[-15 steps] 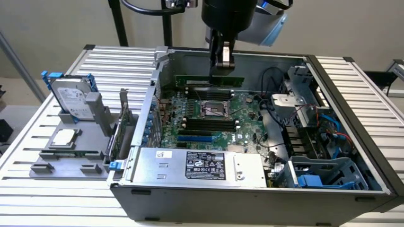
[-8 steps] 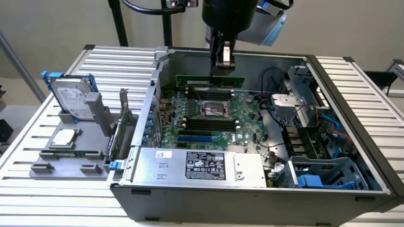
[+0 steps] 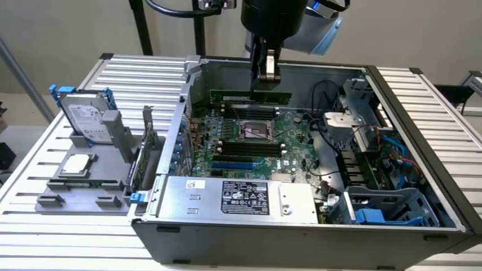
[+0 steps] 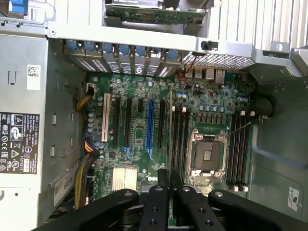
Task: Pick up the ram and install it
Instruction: 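Insert the ram into the slot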
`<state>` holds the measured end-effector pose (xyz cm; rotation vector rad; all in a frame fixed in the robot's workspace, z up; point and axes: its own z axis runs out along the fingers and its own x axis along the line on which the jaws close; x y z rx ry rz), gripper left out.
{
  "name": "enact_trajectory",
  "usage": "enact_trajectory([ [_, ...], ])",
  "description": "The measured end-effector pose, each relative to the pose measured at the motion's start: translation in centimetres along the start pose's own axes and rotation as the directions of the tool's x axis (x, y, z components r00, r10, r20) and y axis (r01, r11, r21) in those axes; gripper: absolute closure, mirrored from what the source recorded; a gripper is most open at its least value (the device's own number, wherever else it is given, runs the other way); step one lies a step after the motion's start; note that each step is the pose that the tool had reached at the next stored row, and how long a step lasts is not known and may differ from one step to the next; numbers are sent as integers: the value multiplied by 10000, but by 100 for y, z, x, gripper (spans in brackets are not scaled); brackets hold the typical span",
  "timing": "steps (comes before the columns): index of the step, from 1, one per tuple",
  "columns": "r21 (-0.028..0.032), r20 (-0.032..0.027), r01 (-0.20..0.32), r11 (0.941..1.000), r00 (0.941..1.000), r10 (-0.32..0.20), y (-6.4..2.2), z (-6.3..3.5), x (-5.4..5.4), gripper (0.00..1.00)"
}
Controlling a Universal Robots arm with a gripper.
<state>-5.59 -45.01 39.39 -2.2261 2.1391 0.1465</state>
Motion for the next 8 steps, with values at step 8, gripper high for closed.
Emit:
enact_trajectory([
  [8, 49, -45, -136, 9999, 9999, 136, -3, 100, -34, 87],
])
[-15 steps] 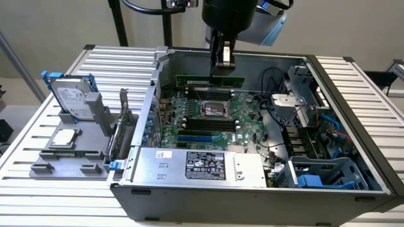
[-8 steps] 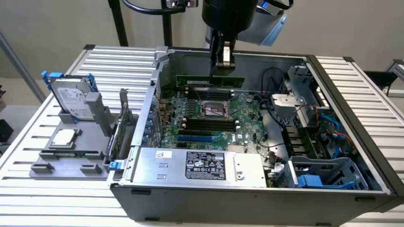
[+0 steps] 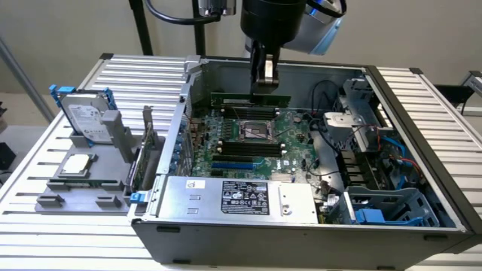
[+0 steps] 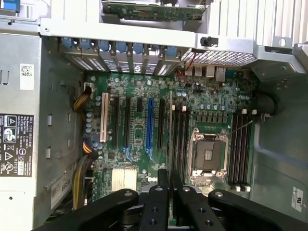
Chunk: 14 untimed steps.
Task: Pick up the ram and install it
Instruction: 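Insert the ram into the slot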
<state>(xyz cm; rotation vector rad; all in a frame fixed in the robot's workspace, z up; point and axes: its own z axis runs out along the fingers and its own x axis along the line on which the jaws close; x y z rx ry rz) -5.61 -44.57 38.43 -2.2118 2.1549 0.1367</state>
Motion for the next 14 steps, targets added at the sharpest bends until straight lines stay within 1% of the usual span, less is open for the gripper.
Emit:
enact_trajectory([
  [10, 16, -6, -157, 9999, 9999, 157, -13, 196, -138, 87],
  [14, 24, -6, -246, 9997, 9997, 246, -25, 268, -174, 87],
])
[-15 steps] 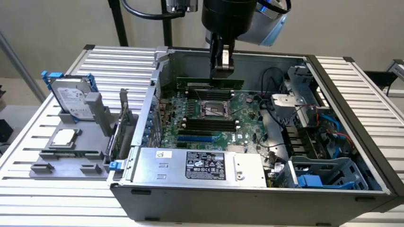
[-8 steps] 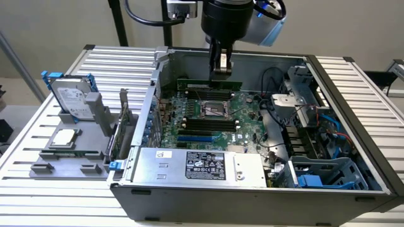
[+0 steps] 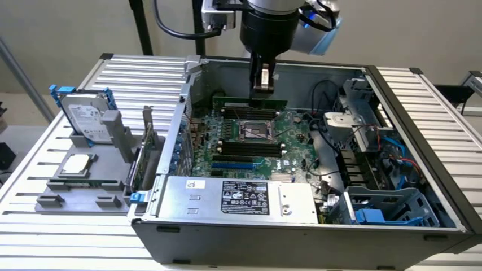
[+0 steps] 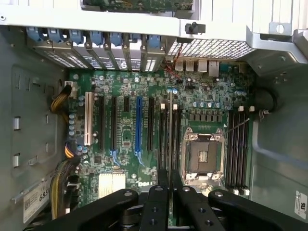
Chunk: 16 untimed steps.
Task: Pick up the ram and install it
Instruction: 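Insert the ram into the slot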
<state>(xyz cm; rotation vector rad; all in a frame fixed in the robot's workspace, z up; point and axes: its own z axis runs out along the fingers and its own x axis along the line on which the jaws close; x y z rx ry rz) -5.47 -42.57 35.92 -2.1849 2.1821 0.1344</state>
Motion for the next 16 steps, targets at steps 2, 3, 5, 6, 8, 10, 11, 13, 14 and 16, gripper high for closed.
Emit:
enact_trajectory([
  [2, 7, 1, -67, 10000, 10000, 67, -8, 33, -9, 87],
  [3, 12, 2, -112, 9999, 9999, 112, -12, 48, -12, 87],
  [5, 21, -4, -211, 9998, 9998, 211, -20, 76, -17, 87],
  [6, 25, -10, -262, 9997, 9997, 262, -23, 91, -19, 87],
  [8, 36, -22, -371, 9993, 9993, 371, -29, 121, -23, 87],
  [10, 46, -33, -460, 9989, 9989, 461, -35, 150, -28, 87],
  [11, 50, -43, -486, 9988, 9988, 487, -39, 165, -32, 87],
  [13, 53, -77, -515, 9987, 9986, 515, -46, 192, -40, 87],
  [14, 55, -104, -520, 9986, 9986, 520, -49, 206, -45, 87],
  [16, 59, -174, -526, 9986, 9985, 527, -52, 230, -51, 87],
])
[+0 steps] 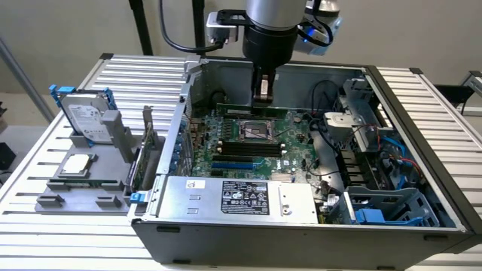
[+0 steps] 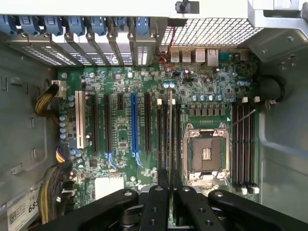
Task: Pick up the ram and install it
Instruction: 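Insert the ram into the slot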
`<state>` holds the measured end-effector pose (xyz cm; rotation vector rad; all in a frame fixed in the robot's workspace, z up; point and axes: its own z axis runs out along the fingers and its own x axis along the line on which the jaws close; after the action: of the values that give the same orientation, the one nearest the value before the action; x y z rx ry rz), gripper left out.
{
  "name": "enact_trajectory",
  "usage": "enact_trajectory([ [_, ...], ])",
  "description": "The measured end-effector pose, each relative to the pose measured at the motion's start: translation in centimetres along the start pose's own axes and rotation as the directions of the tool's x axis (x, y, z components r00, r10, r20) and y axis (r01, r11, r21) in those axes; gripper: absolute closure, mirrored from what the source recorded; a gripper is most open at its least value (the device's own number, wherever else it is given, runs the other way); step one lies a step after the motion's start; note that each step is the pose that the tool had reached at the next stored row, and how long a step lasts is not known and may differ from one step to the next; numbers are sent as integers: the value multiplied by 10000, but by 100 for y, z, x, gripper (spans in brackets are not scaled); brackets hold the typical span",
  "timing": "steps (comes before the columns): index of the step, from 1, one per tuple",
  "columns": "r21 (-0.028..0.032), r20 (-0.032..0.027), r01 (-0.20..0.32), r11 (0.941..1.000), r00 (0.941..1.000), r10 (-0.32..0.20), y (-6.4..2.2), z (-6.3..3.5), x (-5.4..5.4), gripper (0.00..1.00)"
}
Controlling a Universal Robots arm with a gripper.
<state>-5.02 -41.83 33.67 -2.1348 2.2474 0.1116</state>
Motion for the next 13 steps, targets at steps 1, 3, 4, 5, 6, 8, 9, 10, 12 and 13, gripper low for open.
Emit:
enact_trajectory([
  [1, 3, -47, -1, 10000, 10000, 1, -1, 11, -3, 87],
  [3, 8, -162, -4, 10000, 9999, 4, -2, 32, -6, 87],
  [4, 12, -222, -5, 10000, 9998, 5, -3, 42, -6, 87],
  [5, 16, -283, -6, 10000, 9996, 6, -4, 52, -6, 87],
  [6, 18, -340, -7, 10000, 9994, 7, -4, 63, -5, 87],
  [8, 21, -411, -7, 10000, 9992, 8, -6, 93, -3, 87],
  [9, 22, -431, -8, 10000, 9991, 9, -6, 111, -2, 87],
  [10, 23, -442, -9, 10000, 9990, 10, -6, 129, 0, 87],
  [12, 24, -457, -9, 10000, 9990, 10, -7, 166, 2, 87],
  [13, 24, -460, -9, 10000, 9989, 10, -7, 184, 4, 87],
])
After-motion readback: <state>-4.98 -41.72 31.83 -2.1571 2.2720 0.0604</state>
